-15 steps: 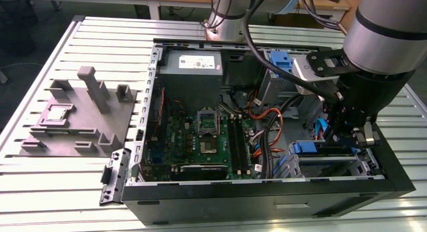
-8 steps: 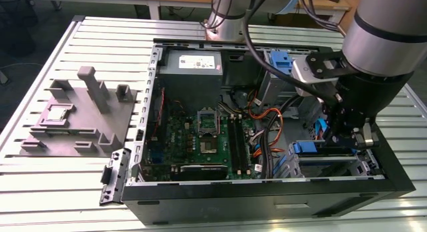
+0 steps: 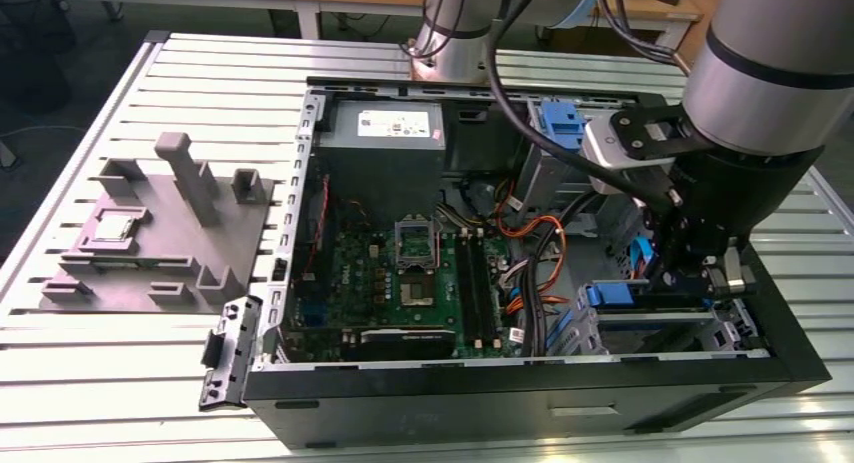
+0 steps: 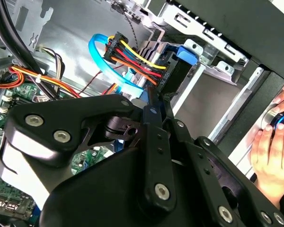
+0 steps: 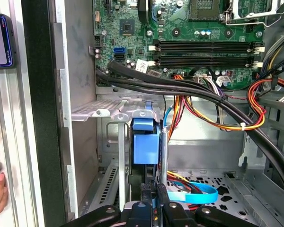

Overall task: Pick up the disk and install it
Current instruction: 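Insert the second disk wire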

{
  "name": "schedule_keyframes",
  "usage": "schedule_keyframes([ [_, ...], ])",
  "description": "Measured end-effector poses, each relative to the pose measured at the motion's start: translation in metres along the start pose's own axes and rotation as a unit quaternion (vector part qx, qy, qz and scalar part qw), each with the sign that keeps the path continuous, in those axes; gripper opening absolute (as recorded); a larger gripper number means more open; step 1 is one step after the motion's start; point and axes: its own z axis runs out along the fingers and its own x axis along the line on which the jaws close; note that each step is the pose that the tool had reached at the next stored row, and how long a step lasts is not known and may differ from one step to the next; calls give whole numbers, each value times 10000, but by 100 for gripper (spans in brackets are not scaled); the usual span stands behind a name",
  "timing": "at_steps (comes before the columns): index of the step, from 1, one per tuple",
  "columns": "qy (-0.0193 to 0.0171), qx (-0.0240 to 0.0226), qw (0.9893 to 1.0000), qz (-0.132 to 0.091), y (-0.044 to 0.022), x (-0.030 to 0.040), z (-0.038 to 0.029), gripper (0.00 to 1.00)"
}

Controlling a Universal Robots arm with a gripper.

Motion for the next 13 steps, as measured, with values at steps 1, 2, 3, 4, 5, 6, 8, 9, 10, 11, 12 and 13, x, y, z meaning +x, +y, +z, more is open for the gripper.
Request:
schedule_keyframes([
  [1, -1, 0, 10000, 0, 0, 0, 1, 16],
  [2, -3, 0, 10000, 1, 0, 0, 2, 16],
  [3, -4, 0, 10000, 1, 0, 0, 1, 16],
  [4, -7, 0, 10000, 1, 0, 0, -2, 16],
  [5, -12, 0, 10000, 2, -1, -1, -6, 16],
  [6, -17, 1, 10000, 3, -3, -1, -13, 16],
  [8, -23, 0, 10000, 5, -6, 1, -28, 16],
  [9, -31, 0, 10000, 6, -6, 0, -31, 16],
  [10, -37, 0, 10000, 7, -6, 0, -31, 16],
  [11, -41, 0, 10000, 8, -6, 0, -31, 16],
  [12, -43, 0, 10000, 8, -6, 2, -31, 16],
  [13, -50, 0, 10000, 10, -6, 5, -30, 16],
])
